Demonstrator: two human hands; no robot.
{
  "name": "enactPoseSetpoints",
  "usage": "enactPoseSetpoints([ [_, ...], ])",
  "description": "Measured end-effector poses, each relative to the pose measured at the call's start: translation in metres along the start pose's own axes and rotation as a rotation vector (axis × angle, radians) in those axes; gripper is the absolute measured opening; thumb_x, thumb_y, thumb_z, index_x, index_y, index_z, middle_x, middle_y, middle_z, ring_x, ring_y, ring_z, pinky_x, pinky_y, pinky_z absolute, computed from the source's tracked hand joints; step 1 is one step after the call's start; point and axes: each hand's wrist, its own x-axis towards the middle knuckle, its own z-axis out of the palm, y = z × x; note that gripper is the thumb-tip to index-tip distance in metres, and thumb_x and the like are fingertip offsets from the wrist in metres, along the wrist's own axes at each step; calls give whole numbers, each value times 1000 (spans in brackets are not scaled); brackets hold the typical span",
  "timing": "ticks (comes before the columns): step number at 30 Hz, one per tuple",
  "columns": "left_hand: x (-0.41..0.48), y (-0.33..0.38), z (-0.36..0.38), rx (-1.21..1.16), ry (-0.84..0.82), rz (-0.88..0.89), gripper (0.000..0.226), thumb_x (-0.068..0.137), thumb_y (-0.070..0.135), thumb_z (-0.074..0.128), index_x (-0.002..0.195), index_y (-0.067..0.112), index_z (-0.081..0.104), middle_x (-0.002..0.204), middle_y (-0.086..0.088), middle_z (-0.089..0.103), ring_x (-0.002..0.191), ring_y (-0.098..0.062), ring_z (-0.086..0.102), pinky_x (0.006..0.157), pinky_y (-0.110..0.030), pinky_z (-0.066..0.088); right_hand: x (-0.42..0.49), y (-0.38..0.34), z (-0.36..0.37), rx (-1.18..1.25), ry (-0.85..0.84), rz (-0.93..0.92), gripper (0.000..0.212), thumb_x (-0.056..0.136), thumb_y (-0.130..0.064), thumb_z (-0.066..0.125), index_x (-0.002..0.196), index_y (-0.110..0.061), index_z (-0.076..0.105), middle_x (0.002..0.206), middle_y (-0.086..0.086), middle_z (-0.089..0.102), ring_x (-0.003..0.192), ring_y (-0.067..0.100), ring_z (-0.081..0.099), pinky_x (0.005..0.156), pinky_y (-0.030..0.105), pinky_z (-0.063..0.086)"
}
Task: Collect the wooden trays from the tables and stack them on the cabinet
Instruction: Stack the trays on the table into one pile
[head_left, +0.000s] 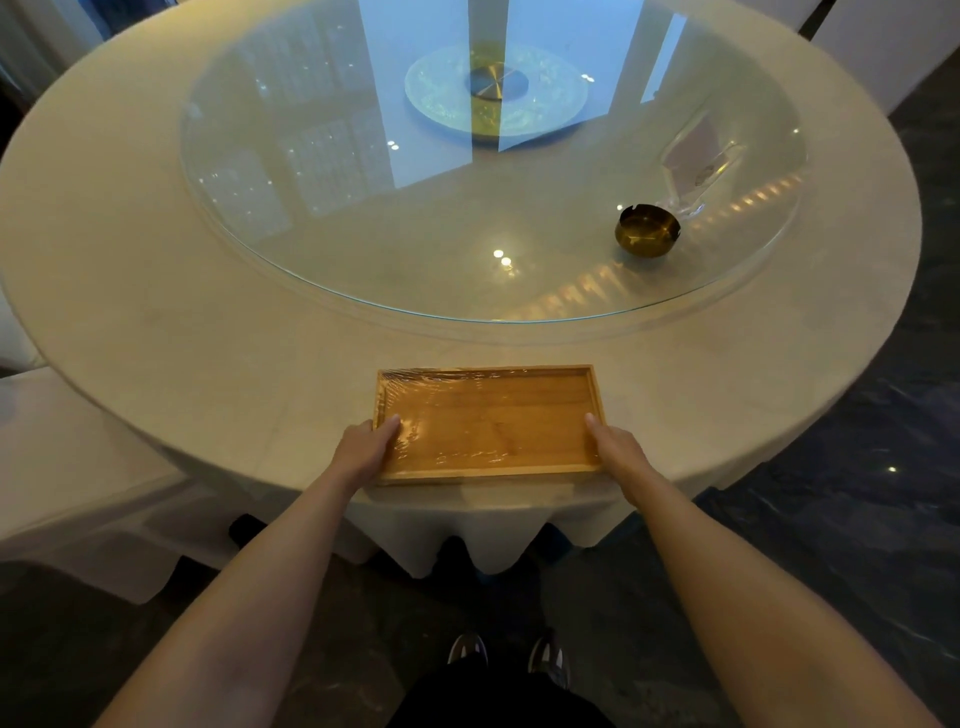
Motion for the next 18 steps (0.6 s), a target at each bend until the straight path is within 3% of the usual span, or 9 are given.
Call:
enactPoseSetpoints([
  [10, 1, -1, 7, -95, 21, -16, 53, 97, 37, 36, 135, 1, 42, 134, -19, 50, 122, -34, 49, 101, -42, 40, 6, 11, 8, 113, 22, -2, 55, 95, -44, 34, 131, -2, 42, 128, 16, 52, 110, 28, 51, 90, 36, 41],
  [18, -1, 19, 8, -81, -1, 27, 50, 97, 37, 36, 134, 3, 40, 132, -19, 51, 117, -32, 51, 92, -38, 41, 2, 12, -4, 187, 69, -19, 56, 95, -45, 33, 130, -2, 42, 119, 14, 53, 100, 22, 48, 94, 41, 43],
])
